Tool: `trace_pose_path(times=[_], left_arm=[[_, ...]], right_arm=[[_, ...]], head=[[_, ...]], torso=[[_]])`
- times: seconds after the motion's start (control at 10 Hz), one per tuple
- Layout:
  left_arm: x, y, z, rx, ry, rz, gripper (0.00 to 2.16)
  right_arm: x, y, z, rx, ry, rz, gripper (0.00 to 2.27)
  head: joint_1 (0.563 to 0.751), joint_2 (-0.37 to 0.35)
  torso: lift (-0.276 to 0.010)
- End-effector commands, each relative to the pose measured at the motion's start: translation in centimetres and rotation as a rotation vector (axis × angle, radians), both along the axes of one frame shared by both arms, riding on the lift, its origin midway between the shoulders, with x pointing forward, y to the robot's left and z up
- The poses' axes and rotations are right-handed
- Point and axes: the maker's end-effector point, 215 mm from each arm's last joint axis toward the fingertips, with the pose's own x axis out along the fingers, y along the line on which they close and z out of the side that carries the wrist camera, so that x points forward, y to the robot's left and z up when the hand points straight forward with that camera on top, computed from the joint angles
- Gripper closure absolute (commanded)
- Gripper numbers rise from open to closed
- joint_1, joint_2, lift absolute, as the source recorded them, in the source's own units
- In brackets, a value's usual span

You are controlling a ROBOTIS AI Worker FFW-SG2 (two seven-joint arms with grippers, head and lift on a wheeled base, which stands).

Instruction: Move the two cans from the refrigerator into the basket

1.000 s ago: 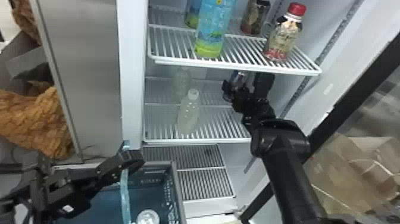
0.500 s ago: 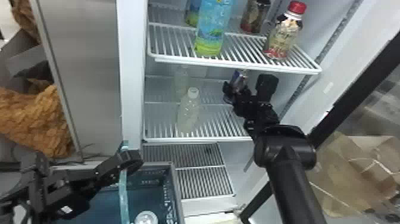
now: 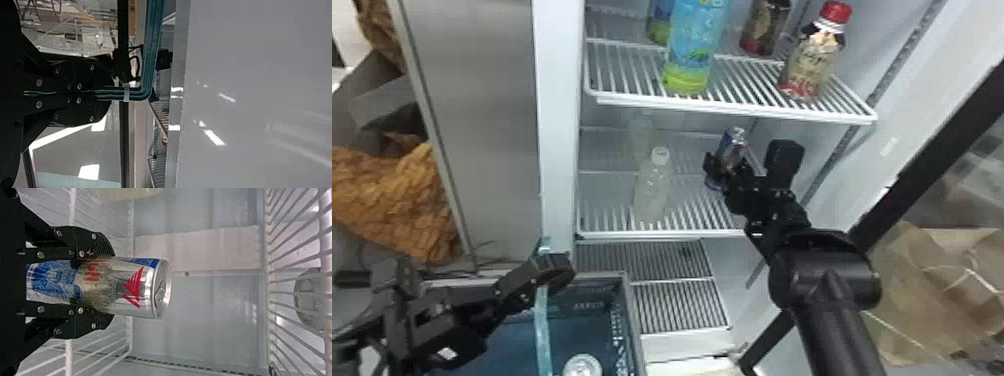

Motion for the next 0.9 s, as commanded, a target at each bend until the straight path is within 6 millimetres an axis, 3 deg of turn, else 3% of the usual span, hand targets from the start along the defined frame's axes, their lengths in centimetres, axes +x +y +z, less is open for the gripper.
trace_pose_path(times=[0.0,0.4,0.8], left_arm=[[-0.1,0.0,0.0,-0.002,0.002,0.000,1.20],[-0.3,0.0,-0.3,-0.002,0.010,0.000,1.20],[-0.5,-0.1,-0.4,-0.003,0.012,-0.002,1.20]], right_arm=[[-1.5,0.8,0.0,0.010,0.002,0.019,1.28],[-5.0,3.4,1.5,0.021,0.000,0.087,1.28],[-9.4,3.6,2.3,0.014,0.018,0.103,1.28]], head=[[0.695,-0.280],[0.695,-0.264],[0.695,-0.261]], torso=[[-0.218],[-0.218],[-0.218]])
